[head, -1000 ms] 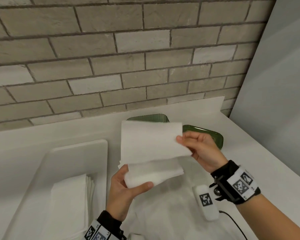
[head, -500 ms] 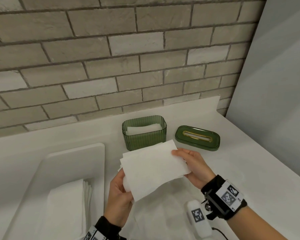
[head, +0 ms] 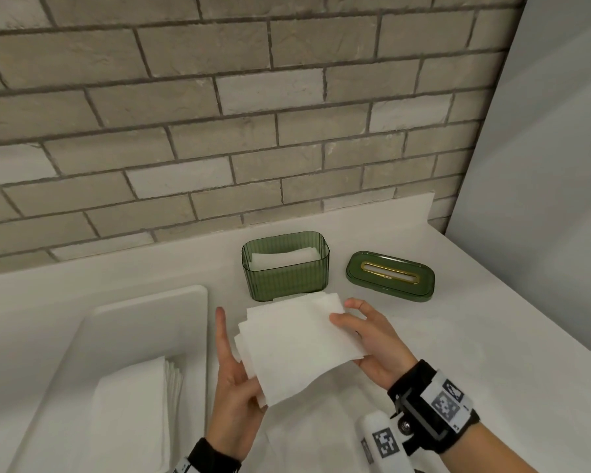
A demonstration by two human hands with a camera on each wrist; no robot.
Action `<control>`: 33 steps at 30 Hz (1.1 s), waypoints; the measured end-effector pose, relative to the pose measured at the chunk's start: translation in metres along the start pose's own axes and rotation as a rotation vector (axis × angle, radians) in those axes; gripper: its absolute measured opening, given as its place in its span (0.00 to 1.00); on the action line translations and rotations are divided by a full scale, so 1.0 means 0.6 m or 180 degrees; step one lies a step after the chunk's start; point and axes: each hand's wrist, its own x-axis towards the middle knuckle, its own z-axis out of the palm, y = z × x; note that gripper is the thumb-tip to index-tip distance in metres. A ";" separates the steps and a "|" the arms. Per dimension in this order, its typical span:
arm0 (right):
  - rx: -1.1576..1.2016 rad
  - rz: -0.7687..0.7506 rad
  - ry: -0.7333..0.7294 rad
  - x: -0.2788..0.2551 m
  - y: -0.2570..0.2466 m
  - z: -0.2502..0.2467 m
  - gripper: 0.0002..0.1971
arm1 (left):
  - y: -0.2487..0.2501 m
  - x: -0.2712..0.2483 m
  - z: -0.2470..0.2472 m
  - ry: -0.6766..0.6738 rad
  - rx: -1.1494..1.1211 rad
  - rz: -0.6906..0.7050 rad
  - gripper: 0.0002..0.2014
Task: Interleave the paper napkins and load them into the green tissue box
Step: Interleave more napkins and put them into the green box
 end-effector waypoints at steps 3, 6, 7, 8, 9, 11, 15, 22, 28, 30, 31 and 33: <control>-0.0345 -0.0251 0.0076 0.000 0.003 -0.006 0.14 | 0.008 0.004 -0.010 0.0143 -0.0782 -0.0362 0.44; -0.0791 -0.0497 0.0102 0.002 0.013 -0.009 0.15 | 0.002 0.012 -0.009 0.0421 -0.0076 -0.0362 0.38; -0.0906 -0.0592 0.0051 0.001 0.015 -0.007 0.16 | 0.002 0.013 -0.005 0.0549 0.0377 -0.0232 0.35; -0.0964 -0.0693 -0.0018 -0.001 0.017 -0.006 0.17 | 0.003 0.013 -0.003 0.0613 0.0755 -0.0066 0.30; -0.0979 -0.0781 -0.0085 -0.002 0.018 -0.005 0.18 | 0.004 0.011 0.000 0.0650 0.1056 0.0048 0.24; -0.0993 -0.0893 -0.0150 -0.002 0.020 -0.009 0.21 | 0.008 0.005 0.008 0.0696 0.1311 0.0145 0.13; -0.1083 -0.0869 -0.0374 0.000 0.048 -0.029 0.25 | -0.003 0.001 -0.002 0.0470 0.1613 0.0049 0.13; -0.1757 -0.0740 -0.0655 0.016 0.077 -0.053 0.24 | -0.022 0.002 -0.019 0.0272 0.1905 -0.0420 0.17; -0.1685 -0.0918 -0.0501 0.027 0.073 -0.025 0.16 | -0.011 0.023 0.012 0.0378 0.1961 0.0073 0.10; -0.1811 -0.0851 -0.0391 0.039 0.074 -0.032 0.15 | -0.013 0.026 0.005 0.0435 0.2177 0.0067 0.08; -0.1988 -0.0754 -0.0352 0.047 0.077 -0.041 0.16 | -0.015 0.025 -0.003 0.0485 0.2341 -0.0020 0.07; -0.2424 -0.0485 -0.0448 0.056 0.075 -0.060 0.17 | -0.020 0.018 -0.023 0.0466 0.2648 -0.0387 0.06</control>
